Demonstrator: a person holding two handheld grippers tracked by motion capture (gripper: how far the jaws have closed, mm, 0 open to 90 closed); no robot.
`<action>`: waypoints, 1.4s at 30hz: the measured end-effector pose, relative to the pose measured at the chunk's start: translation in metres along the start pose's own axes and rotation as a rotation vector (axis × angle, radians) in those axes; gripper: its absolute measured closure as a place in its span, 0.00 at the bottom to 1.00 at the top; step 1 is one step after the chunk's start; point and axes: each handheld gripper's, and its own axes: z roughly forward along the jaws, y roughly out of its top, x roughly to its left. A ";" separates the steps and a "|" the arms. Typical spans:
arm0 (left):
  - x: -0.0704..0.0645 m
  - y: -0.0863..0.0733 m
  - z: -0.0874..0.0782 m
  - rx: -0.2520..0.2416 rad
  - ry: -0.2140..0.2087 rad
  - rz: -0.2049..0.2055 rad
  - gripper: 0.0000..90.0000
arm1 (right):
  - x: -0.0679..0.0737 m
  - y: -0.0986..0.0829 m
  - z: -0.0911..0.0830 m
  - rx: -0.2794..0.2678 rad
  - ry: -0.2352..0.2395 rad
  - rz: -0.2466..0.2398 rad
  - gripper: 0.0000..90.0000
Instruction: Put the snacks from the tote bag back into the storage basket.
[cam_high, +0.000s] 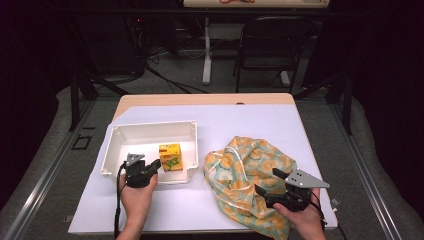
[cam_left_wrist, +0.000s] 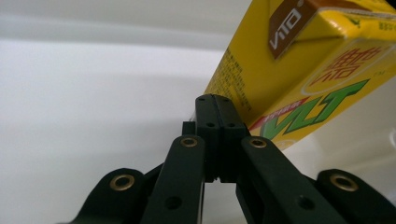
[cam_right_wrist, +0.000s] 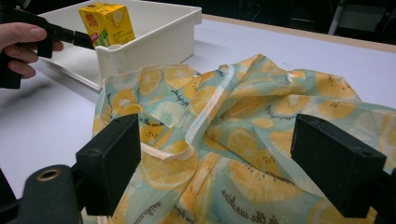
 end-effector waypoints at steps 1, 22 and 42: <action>-0.001 0.001 0.001 -0.002 0.009 0.006 1.00 | 0.000 0.000 0.000 0.000 0.000 0.000 0.17; -0.007 0.009 0.015 0.022 0.003 -0.018 1.00 | 0.002 -0.001 0.002 0.007 0.009 -0.004 0.17; -0.022 0.011 0.031 0.030 -0.017 -0.018 1.00 | 0.002 -0.001 0.004 0.013 0.016 -0.009 0.17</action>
